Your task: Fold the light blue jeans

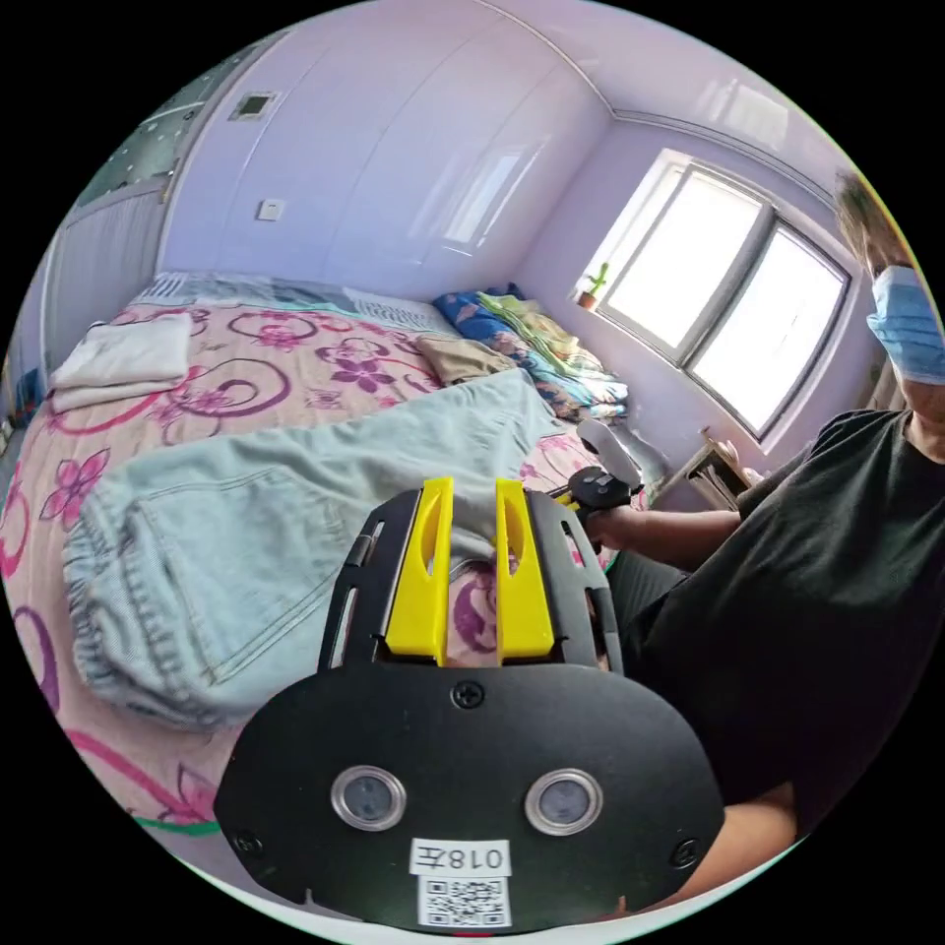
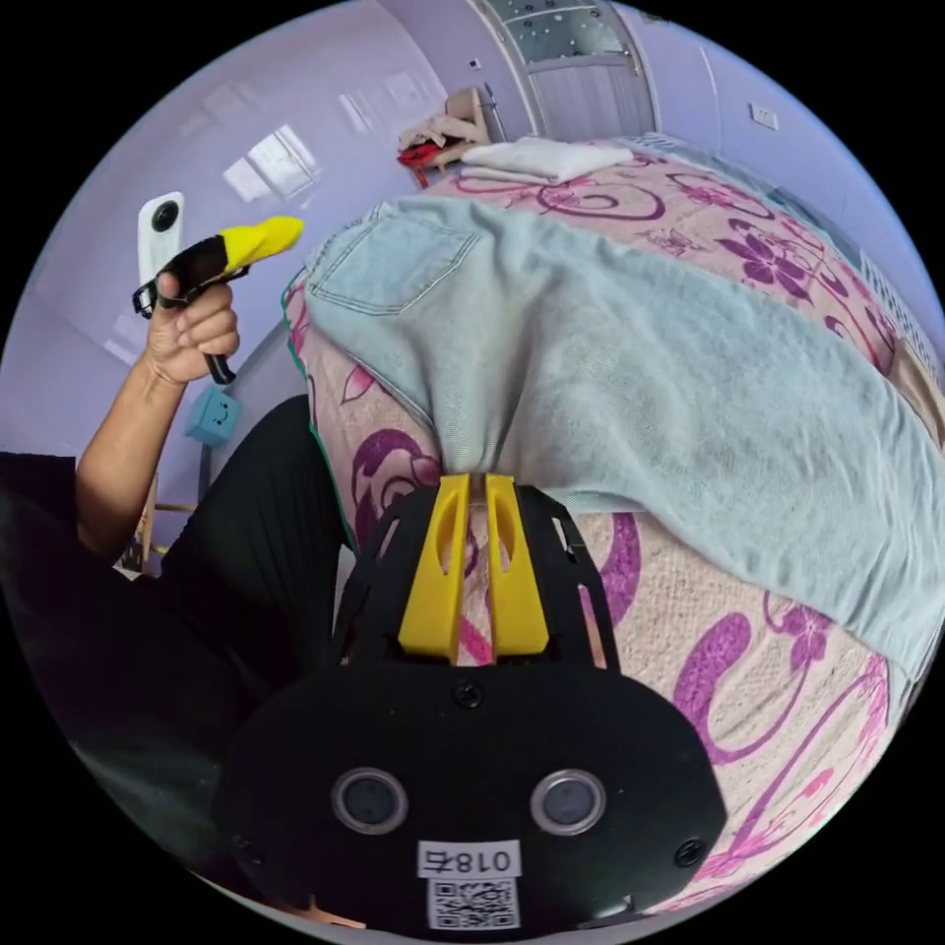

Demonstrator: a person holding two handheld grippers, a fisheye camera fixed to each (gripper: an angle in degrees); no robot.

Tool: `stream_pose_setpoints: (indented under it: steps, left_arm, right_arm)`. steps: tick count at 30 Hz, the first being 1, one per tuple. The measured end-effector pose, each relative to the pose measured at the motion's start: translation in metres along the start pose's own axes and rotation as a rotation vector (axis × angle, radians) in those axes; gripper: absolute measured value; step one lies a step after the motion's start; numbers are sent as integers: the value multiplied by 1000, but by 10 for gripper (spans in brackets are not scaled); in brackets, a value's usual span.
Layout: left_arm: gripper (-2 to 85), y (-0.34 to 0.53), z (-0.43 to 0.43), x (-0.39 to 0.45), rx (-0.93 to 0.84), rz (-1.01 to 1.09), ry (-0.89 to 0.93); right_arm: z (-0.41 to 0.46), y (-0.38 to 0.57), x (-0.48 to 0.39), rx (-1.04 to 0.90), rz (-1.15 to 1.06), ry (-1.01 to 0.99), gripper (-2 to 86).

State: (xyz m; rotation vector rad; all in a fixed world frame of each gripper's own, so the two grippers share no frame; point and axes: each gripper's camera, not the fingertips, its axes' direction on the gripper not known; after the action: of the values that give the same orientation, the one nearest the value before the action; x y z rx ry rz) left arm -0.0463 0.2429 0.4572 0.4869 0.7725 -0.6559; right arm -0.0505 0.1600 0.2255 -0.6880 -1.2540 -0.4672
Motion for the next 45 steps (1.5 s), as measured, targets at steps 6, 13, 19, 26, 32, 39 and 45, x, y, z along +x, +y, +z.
stream_pose_setpoints:
  steps: [6,13,19,26,32,39,45]
  left_arm:
    - [81,-34,124,28,-287,17,-42]
    - [69,-29,150,25,-316,-138,-106]
    - [58,-38,150,27,-245,-270,-104]
    - [57,-66,158,47,-303,-273,-162]
    - [57,-91,166,57,-357,-261,-172]
    - [57,-107,168,67,-352,-268,-169]
    - [57,-116,168,76,-330,-274,-171]
  right_arm:
    - [-109,72,46,233,210,0,52]
    - [-262,201,193,519,683,179,75]
    - [-341,256,334,727,924,8,90]
    - [-376,239,431,655,1082,7,89]
    - [-418,213,443,632,1049,58,21]
    - [-483,197,438,510,996,156,35]
    - [-496,255,430,543,1168,177,81]
